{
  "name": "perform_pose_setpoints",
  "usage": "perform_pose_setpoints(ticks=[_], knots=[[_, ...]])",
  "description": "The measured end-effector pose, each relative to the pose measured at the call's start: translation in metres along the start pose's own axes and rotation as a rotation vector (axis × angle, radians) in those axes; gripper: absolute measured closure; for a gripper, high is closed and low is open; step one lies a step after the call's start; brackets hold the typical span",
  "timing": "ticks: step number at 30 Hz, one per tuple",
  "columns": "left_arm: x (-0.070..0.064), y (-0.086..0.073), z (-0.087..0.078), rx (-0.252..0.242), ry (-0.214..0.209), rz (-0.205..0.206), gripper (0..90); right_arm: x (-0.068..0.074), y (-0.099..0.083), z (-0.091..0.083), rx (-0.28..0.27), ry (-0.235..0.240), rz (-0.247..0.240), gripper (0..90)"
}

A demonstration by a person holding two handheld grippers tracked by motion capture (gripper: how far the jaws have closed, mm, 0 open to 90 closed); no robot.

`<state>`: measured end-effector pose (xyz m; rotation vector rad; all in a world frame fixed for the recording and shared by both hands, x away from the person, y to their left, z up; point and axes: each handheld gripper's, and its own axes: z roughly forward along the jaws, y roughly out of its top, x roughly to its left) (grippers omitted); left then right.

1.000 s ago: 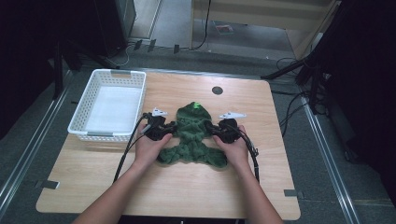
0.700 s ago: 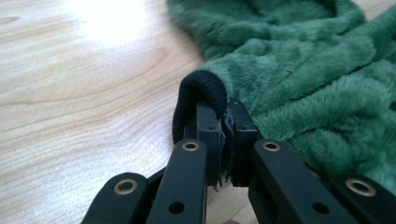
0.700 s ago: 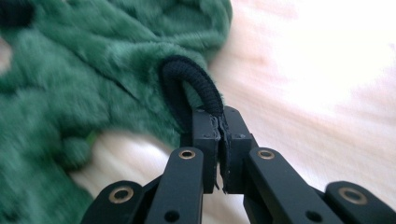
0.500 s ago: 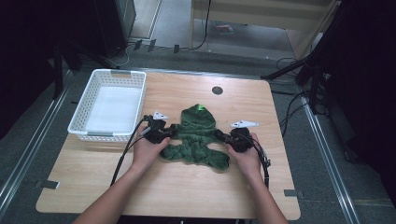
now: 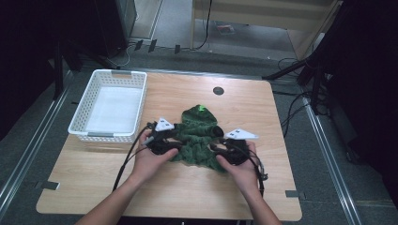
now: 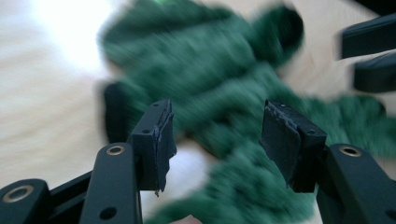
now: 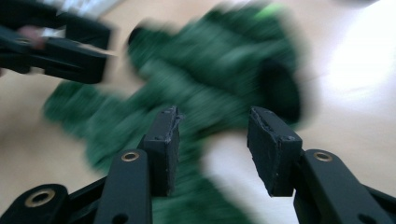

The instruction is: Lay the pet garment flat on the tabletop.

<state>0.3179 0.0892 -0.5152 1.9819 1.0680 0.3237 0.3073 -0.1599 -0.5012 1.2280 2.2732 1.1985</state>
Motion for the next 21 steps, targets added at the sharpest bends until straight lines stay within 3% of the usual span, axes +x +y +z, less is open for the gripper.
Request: perform_pose_setpoints(ticks=[2,4,6,7,8,9,13,15,17,19,20,21], knots=[[-0.006,-0.004,0.01,0.035,0.027,0.013,44.6,0.009,-0.005,0.012,0.039,-0.001,-0.01,54.7],[-0.005,-0.008,0.018,0.056,0.042,-0.001,47.5,0.015,-0.008,0.024,0.064,0.01,-0.007,57.4],[-0.005,-0.011,0.022,0.078,0.058,0.013,56.0,0.016,-0.01,0.033,0.1,-0.018,-0.016,65.2],[-0.005,-0.013,0.022,0.088,0.045,0.035,66.2,0.016,-0.012,0.036,0.111,-0.045,-0.034,73.7],[-0.005,-0.014,0.022,0.102,0.061,0.071,78.7,0.015,-0.014,0.037,0.109,-0.074,-0.059,81.4],[-0.004,-0.015,0.02,0.103,0.074,0.093,83.9,0.013,-0.016,0.036,0.103,-0.082,-0.064,84.1],[0.004,-0.019,0.016,0.11,0.1,0.123,88.8,0.002,-0.018,0.024,0.111,-0.128,-0.086,87.3],[0.005,-0.022,0.015,0.098,0.094,0.118,88.7,-0.003,-0.022,0.021,0.127,-0.146,-0.095,87.3],[0.003,-0.022,0.017,0.085,0.062,0.113,84.8,-0.004,-0.028,0.024,0.143,-0.105,-0.1,85.1],[0.002,-0.02,0.014,0.062,0.062,0.069,64.9,-0.003,-0.027,0.022,0.11,-0.065,-0.099,72.6],[0.003,-0.019,0.009,0.041,0.046,0.041,55.7,-0.001,-0.025,0.018,0.087,-0.066,-0.094,64.2],[0.006,-0.019,0.003,0.021,0.031,0.016,50.7,0.001,-0.022,0.012,0.063,-0.065,-0.09,61.8]])
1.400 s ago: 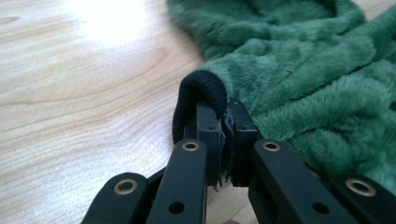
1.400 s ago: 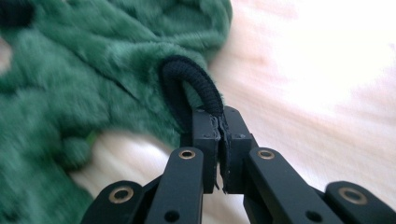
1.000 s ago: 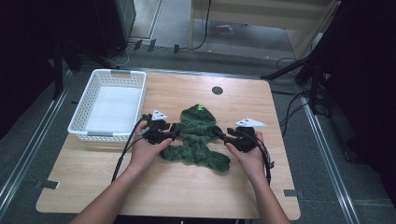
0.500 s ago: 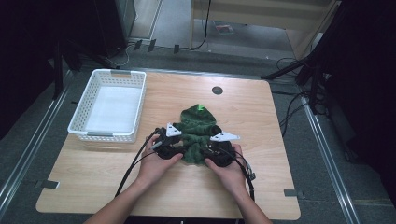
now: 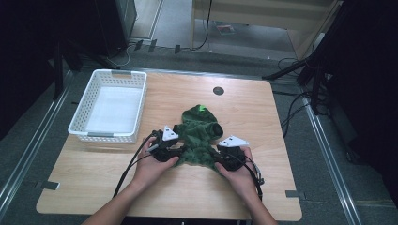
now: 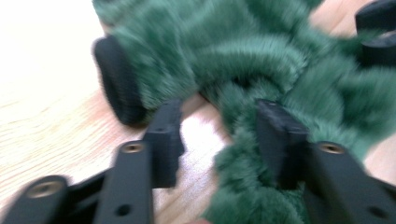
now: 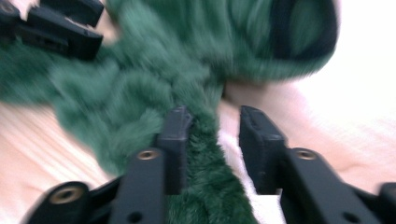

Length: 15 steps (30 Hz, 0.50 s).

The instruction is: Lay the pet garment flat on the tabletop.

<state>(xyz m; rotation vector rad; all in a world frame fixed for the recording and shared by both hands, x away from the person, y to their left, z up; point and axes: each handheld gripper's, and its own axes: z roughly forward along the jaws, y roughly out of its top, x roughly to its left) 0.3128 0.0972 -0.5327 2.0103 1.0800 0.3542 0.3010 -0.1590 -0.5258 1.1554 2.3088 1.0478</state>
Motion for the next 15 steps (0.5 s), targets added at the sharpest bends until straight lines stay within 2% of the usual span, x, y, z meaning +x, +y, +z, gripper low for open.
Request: perform_pose_setpoints(ticks=[2,4,6,9,11,12,14,15], knots=[[0.006,-0.001,-0.013,-0.032,-0.028,-0.041,46.6,0.001,0.003,-0.015,-0.053,0.017,0.007,58.9],[0.008,-0.006,-0.026,-0.053,-0.026,-0.039,44.7,0.001,0.001,-0.03,-0.078,0.03,0.022,55.6],[0.01,-0.015,-0.033,-0.042,-0.028,-0.032,43.0,0.001,-0.006,-0.039,-0.065,0.032,0.033,52.0],[0.01,-0.03,-0.037,-0.005,0.002,-0.008,42.4,0.0,-0.022,-0.043,-0.005,0.027,0.056,48.9],[0.01,-0.038,-0.034,0.034,0.017,0.008,48.1,-0.002,-0.034,-0.042,0.036,0.005,0.055,51.5],[0.01,-0.041,-0.032,0.054,0.023,0.024,54.7,-0.003,-0.038,-0.04,0.055,-0.009,0.059,54.4],[0.011,-0.043,-0.033,0.054,0.023,0.044,67.9,-0.006,-0.045,-0.038,0.079,-0.012,0.072,63.7],[0.011,-0.043,-0.034,0.056,0.026,0.05,76.0,-0.007,-0.046,-0.038,0.074,-0.013,0.053,70.2]])
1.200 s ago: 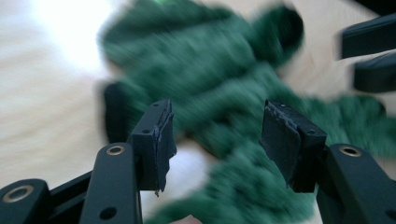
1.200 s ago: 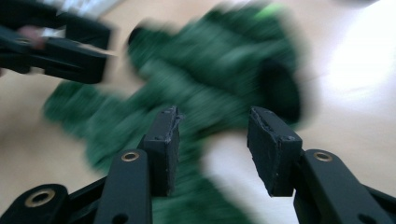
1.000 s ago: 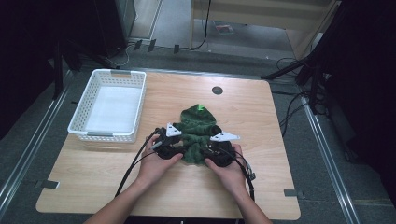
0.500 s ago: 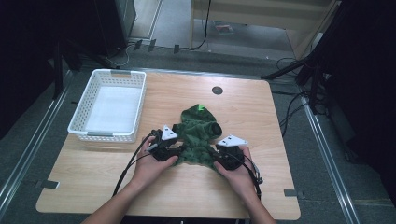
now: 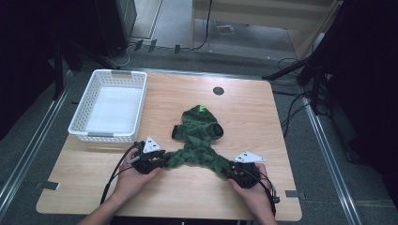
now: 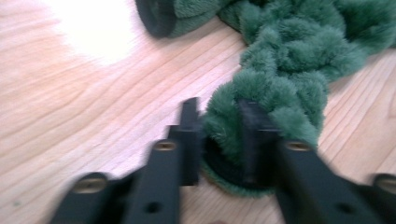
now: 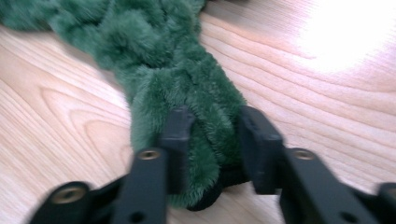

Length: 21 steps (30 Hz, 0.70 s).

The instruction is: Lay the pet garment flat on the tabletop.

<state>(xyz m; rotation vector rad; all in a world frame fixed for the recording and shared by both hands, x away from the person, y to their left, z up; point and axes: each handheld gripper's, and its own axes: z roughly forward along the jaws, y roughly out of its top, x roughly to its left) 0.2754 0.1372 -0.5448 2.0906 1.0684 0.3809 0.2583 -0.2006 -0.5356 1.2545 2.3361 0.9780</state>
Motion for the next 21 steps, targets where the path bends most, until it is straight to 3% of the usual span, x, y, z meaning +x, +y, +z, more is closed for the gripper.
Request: perform_pose_setpoints(ticks=[2,4,11,14,16,19,21], knots=[[0.002,0.001,-0.003,-0.008,-0.004,-0.006,82.3,-0.002,0.0,-0.001,-0.005,-0.005,-0.018,82.3],[0.006,0.0,-0.008,-0.02,-0.003,-0.013,83.9,-0.003,0.002,-0.003,-0.013,-0.018,-0.024,87.6],[0.023,-0.021,-0.02,-0.052,-0.054,-0.084,84.5,-0.012,-0.01,-0.012,-0.012,-0.012,-0.031,89.1],[0.019,-0.024,-0.022,-0.123,-0.073,-0.067,79.3,-0.014,-0.01,-0.013,-0.055,0.036,-0.003,83.8],[0.017,-0.025,-0.025,-0.172,-0.064,-0.064,72.2,-0.014,-0.01,-0.015,-0.104,0.076,0.013,78.0],[0.019,-0.027,-0.032,-0.224,-0.058,-0.098,54.8,-0.015,-0.011,-0.023,-0.165,0.071,0.026,66.3],[0.022,-0.031,-0.039,-0.248,-0.084,-0.123,49.7,-0.019,-0.012,-0.028,-0.206,0.073,0.045,58.7]])
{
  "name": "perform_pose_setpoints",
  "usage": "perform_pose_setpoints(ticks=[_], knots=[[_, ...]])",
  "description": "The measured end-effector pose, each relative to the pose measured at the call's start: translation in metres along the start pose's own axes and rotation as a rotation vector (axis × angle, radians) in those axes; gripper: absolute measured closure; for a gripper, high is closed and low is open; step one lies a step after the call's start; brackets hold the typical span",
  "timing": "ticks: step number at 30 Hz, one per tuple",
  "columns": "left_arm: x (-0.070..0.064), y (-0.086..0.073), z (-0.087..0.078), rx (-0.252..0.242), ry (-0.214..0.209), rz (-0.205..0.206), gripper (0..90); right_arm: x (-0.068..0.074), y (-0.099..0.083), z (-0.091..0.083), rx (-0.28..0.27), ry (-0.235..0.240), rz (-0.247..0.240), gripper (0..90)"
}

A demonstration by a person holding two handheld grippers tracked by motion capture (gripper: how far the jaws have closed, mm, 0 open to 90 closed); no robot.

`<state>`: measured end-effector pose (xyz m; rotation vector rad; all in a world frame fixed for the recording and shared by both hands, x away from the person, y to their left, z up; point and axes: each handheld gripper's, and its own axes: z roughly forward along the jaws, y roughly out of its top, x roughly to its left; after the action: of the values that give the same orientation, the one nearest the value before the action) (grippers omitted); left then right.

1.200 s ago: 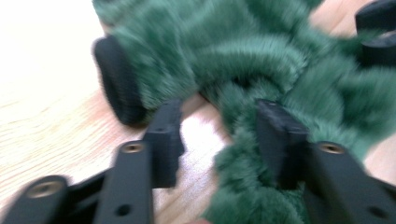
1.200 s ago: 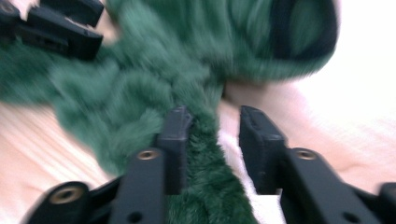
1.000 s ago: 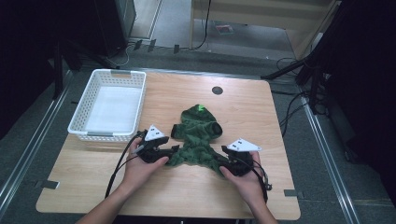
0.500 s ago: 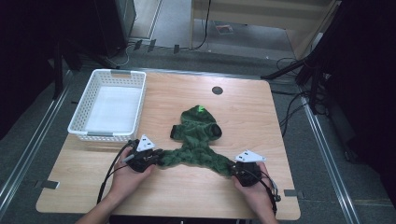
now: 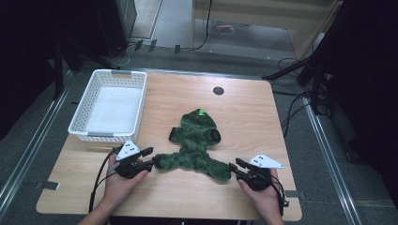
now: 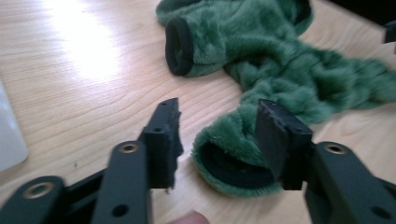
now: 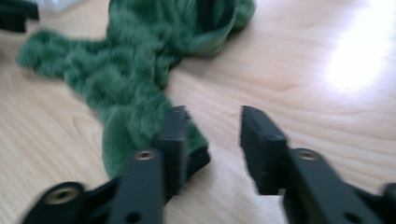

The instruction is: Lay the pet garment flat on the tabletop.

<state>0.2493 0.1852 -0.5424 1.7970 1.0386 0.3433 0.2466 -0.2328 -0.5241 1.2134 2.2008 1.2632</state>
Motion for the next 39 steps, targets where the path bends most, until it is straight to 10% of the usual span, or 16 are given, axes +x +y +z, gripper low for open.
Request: perform_pose_setpoints(ticks=[5,15,26,39], knots=[[0.0,-0.008,-0.026,-0.058,-0.008,0.021,39.0,-0.01,-0.002,-0.011,-0.05,-0.026,0.028,43.7],[0.015,-0.02,-0.088,-0.163,0.108,0.012,13.7,-0.021,-0.009,-0.03,-0.062,-0.105,0.032,17.4],[0.067,-0.045,-0.141,-0.193,0.243,-0.131,0.0,-0.04,-0.025,-0.047,-0.035,-0.176,0.088,4.6],[0.103,-0.062,-0.147,-0.136,0.35,-0.186,0.0,-0.059,-0.045,-0.044,-0.025,-0.235,0.129,0.0]])
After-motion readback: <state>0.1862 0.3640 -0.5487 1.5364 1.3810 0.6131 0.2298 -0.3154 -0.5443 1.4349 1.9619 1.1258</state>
